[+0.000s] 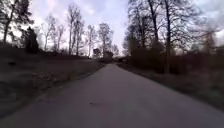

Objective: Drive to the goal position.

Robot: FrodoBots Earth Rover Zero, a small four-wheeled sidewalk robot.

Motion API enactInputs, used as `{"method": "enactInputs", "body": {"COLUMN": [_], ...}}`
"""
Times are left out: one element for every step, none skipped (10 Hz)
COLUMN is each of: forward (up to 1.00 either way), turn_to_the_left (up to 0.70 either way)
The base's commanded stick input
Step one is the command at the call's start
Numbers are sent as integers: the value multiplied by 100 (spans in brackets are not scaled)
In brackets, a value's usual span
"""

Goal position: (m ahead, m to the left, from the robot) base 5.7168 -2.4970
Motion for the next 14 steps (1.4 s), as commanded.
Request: {"method": "enactInputs", "body": {"forward": [100, 100, 100, 100, 100, 100, 100, 100, 100, 100, 100, 100, 100, 100], "turn_to_the_left": [1, 1, 1, 1, 1, 1, 1, 1, 1, 1, 1, 1, 1, 1]}}
